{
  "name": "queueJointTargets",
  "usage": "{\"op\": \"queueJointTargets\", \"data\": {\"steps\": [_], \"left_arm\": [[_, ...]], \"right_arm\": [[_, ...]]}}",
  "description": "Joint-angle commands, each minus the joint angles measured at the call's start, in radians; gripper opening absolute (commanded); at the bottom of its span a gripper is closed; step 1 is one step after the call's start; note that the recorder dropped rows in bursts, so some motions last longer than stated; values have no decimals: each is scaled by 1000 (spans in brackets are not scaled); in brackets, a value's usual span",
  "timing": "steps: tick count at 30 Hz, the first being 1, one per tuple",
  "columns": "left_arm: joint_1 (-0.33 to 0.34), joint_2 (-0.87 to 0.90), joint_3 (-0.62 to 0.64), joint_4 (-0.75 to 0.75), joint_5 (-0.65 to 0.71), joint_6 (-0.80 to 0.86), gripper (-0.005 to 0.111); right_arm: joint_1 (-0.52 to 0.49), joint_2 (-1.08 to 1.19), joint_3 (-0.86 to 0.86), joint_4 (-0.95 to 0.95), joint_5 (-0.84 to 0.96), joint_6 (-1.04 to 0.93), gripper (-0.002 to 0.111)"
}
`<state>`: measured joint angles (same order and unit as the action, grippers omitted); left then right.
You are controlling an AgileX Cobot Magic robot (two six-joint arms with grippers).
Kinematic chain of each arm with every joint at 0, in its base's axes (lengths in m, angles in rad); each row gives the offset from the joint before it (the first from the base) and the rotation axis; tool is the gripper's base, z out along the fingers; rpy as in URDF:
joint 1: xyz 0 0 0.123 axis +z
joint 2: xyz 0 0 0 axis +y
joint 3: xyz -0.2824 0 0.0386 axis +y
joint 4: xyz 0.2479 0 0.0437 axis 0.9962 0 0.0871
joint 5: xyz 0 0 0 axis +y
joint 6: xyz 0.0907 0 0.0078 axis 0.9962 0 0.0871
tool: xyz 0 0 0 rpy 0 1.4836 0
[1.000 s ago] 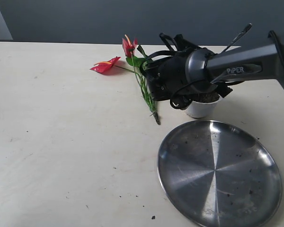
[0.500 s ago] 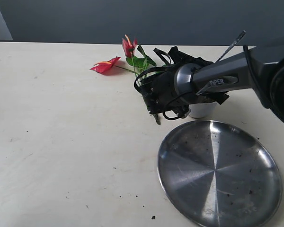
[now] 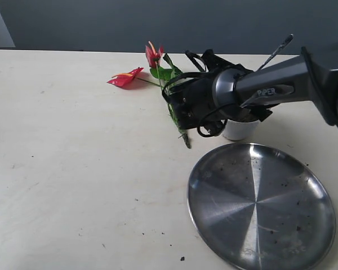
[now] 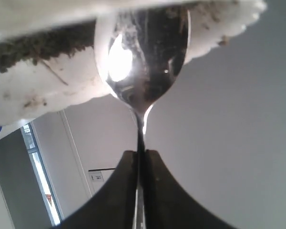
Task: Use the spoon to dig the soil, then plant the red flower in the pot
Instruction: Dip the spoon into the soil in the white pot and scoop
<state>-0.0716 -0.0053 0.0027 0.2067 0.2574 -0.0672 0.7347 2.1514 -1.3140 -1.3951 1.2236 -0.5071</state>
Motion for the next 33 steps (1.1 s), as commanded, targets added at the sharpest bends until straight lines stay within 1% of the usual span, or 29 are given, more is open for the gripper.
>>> {"op": "queueJointTargets", "data": {"steps": [1,9,16,25,33], "left_arm": [[-2,5,-3,-4,-4,-1,2],[-2,5,-3,-4,-4,-1,2],[-2,5,-3,-4,-4,-1,2],[-2,5,-3,-4,-4,-1,2],[-2,5,-3,-4,-4,-1,2]], "right_arm": [[-14,-51,2,-16,-2,10,-1],[-16,-62,2,-6,-2,10,-1],[-17,-44,2,40,-2,8,-1],[-13,17,2,37,-2,8,-1],[-15,-2,2,27,-2,8,-1]]}}
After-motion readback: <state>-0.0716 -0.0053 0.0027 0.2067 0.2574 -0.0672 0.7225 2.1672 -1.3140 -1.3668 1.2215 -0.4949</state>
